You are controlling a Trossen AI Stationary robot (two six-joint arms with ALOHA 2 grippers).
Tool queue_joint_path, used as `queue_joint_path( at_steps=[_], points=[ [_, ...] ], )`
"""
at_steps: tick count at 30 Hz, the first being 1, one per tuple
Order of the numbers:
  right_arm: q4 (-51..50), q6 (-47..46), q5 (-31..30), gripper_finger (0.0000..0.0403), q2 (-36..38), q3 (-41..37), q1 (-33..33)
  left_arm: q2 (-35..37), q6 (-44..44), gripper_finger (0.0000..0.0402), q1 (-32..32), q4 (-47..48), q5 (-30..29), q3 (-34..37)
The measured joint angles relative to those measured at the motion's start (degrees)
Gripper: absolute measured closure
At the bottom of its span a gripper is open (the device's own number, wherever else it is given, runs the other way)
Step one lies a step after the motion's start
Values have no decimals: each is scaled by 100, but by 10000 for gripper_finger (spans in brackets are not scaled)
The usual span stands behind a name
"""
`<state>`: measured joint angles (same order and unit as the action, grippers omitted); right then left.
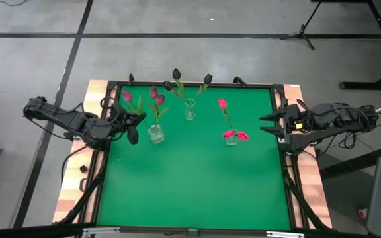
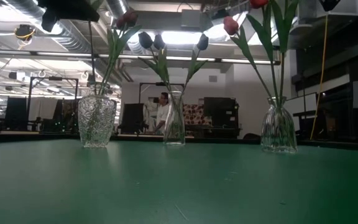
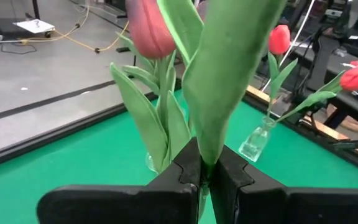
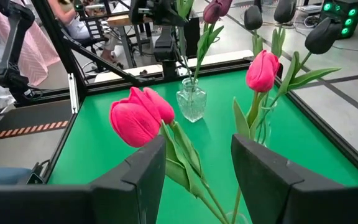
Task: Sort flowers into vase by color
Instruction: Put the red tulip into the bottom left transparent vase
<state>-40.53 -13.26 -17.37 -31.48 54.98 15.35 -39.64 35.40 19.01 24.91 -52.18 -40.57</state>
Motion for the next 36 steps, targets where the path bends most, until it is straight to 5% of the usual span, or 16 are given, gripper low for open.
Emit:
queue_joint_path(
  at_steps=[11, 18, 28, 36],
  points=[
    [17, -9, 0, 219, -3, 0, 0, 0, 43, 382, 0, -464, 99, 530],
    [20, -19, 48, 219, -3, 0, 0, -22, -194, 336, 2, -493, 673, 607],
    [17, -22, 48, 219, -3, 0, 0, -317, -427, 255, -41, -488, 478, 607],
    [14, -67, 250, 219, -3, 0, 1, -351, -12, 229, -308, 10, 817, 607]
  ],
)
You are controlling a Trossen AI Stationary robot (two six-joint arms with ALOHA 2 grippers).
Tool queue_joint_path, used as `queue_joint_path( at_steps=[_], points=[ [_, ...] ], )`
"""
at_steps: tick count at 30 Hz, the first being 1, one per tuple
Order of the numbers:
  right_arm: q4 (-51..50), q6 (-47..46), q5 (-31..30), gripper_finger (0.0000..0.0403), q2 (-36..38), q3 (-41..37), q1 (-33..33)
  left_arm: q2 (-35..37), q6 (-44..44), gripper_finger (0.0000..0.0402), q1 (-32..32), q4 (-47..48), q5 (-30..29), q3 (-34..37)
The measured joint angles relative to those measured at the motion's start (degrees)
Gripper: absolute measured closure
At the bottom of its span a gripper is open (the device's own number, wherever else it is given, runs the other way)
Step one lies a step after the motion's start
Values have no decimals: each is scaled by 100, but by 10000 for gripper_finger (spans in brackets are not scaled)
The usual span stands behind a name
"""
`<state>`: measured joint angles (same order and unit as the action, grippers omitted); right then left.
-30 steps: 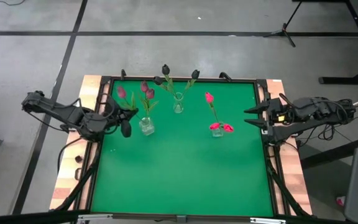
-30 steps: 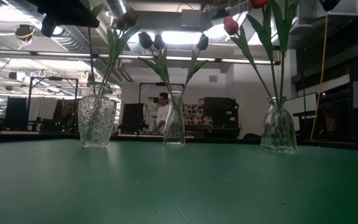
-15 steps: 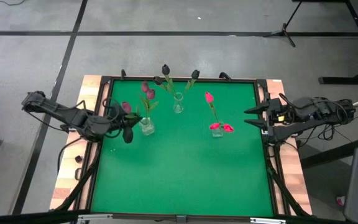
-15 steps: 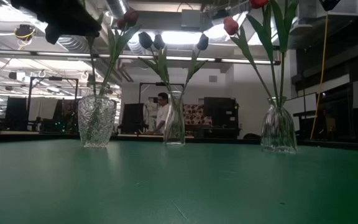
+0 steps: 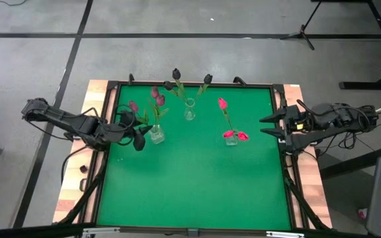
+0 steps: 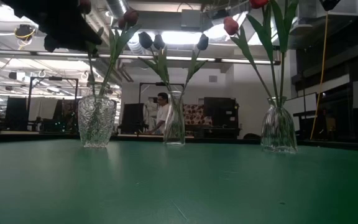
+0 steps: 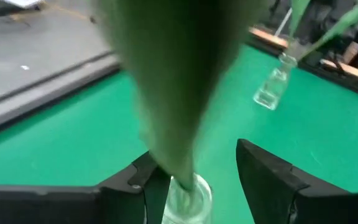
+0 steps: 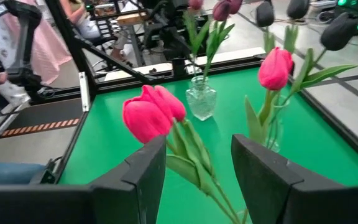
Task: Sort flowers into vase by color
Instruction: Put the red tulip into the bottom left transparent vase, then return to Home Position
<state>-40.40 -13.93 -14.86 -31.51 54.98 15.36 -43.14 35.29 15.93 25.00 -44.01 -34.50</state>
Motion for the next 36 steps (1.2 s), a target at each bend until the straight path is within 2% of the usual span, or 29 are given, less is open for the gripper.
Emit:
queue_joint_path(
  at_steps=[7, 11, 18, 26, 36],
  points=[
    [5, 2, 49, 219, 106, 0, 2, 55, 110, 229, -64, 75, 778, 0],
    [6, 4, 51, 219, 142, 0, 2, 51, 117, 229, -87, 84, 701, 0],
    [4, 4, 51, 219, 139, 0, 2, 18, -14, 230, -521, 130, 592, 0],
    [-9, -57, 54, 219, 138, 0, 2, -59, -107, 230, -840, 89, 719, 0],
    [-14, -76, 57, 219, 138, 0, 2, -467, -27, 230, -982, 97, 1211, -4]
  ],
)
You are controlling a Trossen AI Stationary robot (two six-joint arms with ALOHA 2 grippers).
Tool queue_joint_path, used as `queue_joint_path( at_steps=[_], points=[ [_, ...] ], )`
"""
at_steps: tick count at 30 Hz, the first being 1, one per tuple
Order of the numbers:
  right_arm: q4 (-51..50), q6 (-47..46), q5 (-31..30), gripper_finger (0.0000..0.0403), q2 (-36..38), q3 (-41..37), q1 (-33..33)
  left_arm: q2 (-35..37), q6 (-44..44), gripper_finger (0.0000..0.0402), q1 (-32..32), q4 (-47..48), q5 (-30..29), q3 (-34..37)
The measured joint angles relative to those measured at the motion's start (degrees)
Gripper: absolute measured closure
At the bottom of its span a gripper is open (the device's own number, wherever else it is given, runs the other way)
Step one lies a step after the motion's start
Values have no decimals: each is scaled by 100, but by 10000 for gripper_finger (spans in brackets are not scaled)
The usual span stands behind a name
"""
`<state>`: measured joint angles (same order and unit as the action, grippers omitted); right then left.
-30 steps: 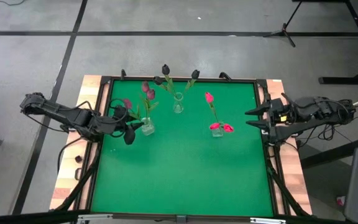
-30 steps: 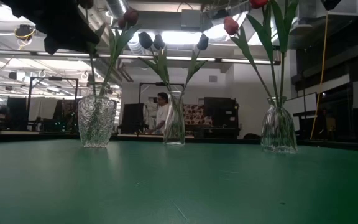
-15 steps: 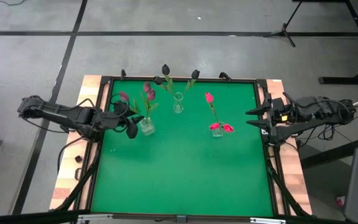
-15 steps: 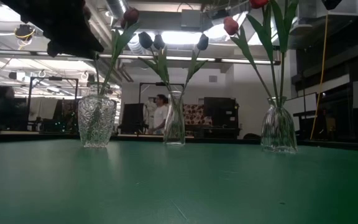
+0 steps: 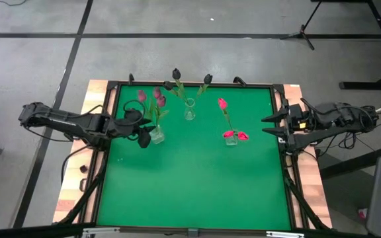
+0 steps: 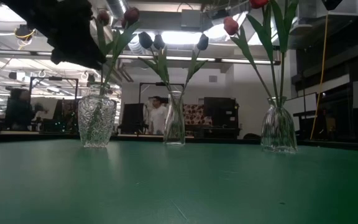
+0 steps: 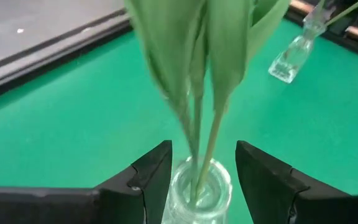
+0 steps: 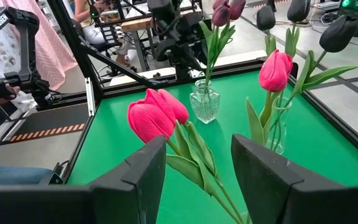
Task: Sort flowers into vase by color
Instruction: Return to Home Position
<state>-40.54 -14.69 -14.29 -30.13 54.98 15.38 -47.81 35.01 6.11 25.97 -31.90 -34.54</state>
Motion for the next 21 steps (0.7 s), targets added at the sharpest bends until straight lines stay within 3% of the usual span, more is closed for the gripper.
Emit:
queue_joint_path(
  at_steps=[14, 21],
  points=[
    [-5, -144, 166, 219, 1, 0, -1, 300, 392, 230, 207, 419, 259, 0],
    [-36, -149, 195, 219, 0, 0, 0, 677, 1027, 230, 345, 1376, 280, 0]
  ],
)
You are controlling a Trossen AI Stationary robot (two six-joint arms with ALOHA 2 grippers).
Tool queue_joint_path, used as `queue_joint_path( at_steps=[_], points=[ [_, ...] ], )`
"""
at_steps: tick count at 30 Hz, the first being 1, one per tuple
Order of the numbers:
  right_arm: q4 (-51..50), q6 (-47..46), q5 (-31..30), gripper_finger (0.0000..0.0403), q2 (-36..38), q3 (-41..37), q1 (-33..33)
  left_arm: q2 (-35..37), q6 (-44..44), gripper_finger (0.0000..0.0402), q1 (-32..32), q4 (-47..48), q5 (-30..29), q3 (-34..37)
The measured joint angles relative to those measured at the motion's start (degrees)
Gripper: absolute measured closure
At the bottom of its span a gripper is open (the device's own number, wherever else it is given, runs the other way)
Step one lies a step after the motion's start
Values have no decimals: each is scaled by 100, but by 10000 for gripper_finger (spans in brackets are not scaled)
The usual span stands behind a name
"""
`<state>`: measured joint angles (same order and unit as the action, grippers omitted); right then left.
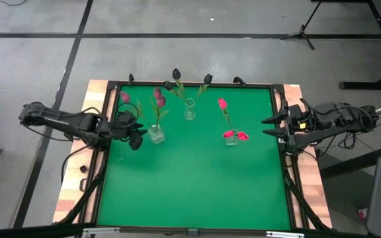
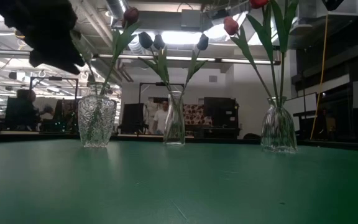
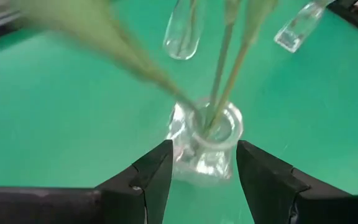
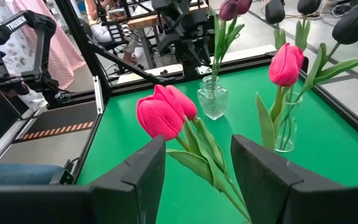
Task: Sort flowers into vase by color
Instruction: Return to Home Position
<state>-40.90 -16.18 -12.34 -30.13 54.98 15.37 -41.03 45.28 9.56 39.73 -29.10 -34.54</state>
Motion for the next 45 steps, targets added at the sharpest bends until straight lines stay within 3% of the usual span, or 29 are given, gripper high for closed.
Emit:
queue_joint_path(
  at_steps=[3, 9, 17, 20, 25, 29, 35, 41, 45],
  points=[
    [2, 19, 0, 219, 2, 0, 0, 116, 207, 230, 88, 219, 28, 0],
    [134, 17, -7, 219, 0, 0, 0, 329, 143, 230, 374, -208, 452, 0],
    [491, 266, 433, 219, 40, 3, 0, 685, -263, 230, 959, -1498, 999, 0],
    [316, -164, 649, 219, 105, -2, 0, 892, -379, 230, 1144, -1918, 1084, 0],
    [588, 272, 699, 219, 219, 0, 0, 1274, -291, 230, 1260, -2247, 1149, 0],
    [1262, 936, 1001, 219, 644, 0, 0, 1526, -1827, 230, 1476, -2828, 2571, 0],
    [1948, 1055, 1192, 219, 1751, -534, -2, 1990, -3257, 230, 1719, -4044, 3723, -2],
    [2695, 1016, 1101, 219, 2875, -1760, -2, 2310, -3581, 230, 1820, -4523, 4530, 86],
    [2855, 991, 1200, 219, 2981, -2153, -2, 2390, -3673, 230, 1860, -5082, 5063, 322]
  ],
)
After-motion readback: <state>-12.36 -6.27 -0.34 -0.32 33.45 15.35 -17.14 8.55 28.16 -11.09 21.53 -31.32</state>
